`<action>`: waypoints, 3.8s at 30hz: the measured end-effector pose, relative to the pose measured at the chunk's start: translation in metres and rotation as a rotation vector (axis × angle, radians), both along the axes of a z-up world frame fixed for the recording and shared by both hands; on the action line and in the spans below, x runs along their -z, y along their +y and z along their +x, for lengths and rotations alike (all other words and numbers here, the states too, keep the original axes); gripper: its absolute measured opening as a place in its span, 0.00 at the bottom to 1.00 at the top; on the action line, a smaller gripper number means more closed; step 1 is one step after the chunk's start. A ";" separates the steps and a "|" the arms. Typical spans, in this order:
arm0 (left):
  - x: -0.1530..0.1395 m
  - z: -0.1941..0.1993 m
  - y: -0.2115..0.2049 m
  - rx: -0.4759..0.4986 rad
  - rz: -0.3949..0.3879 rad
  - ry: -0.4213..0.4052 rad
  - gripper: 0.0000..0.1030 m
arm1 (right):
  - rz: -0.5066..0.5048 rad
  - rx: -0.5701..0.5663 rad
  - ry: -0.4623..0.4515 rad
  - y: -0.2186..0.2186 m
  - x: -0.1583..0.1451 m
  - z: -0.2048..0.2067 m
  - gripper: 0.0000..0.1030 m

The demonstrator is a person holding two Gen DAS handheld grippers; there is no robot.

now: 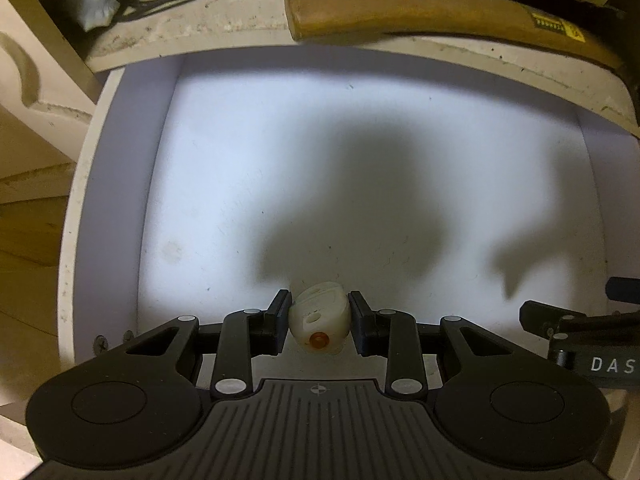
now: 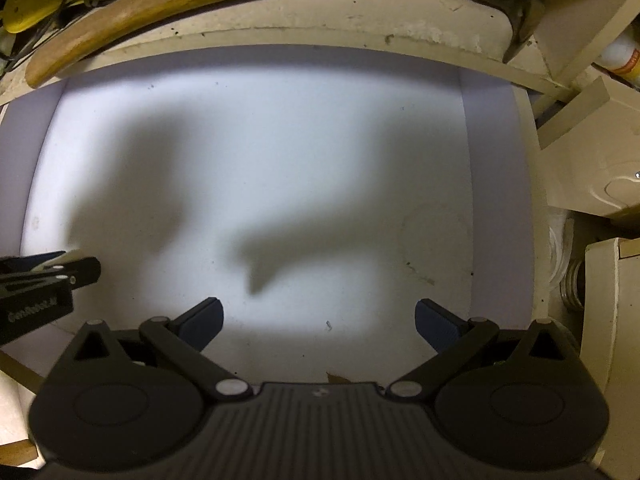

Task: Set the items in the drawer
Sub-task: 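Carry the white object down into the open white drawer with the left gripper, then lower the white object onto the drawer floor with the left gripper, then open the left gripper and release the white object in the drawer, then move both tools to the front edge of the white drawer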

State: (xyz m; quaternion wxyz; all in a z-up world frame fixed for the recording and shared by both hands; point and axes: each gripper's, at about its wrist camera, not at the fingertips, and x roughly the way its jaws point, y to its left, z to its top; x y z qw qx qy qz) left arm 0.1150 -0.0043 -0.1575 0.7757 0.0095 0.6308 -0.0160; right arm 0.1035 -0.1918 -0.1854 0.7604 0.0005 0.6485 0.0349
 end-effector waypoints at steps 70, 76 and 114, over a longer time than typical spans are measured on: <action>0.010 -0.025 -0.002 -0.011 0.093 0.027 0.79 | 0.008 0.005 -0.009 -0.003 -0.017 -0.002 0.99; -0.006 -0.030 0.003 -0.018 0.078 0.004 0.79 | 0.009 0.013 -0.028 0.007 -0.016 -0.013 0.99; -0.105 -0.061 0.014 -0.034 -0.016 -0.225 0.79 | 0.054 0.023 -0.255 0.003 -0.107 -0.059 1.00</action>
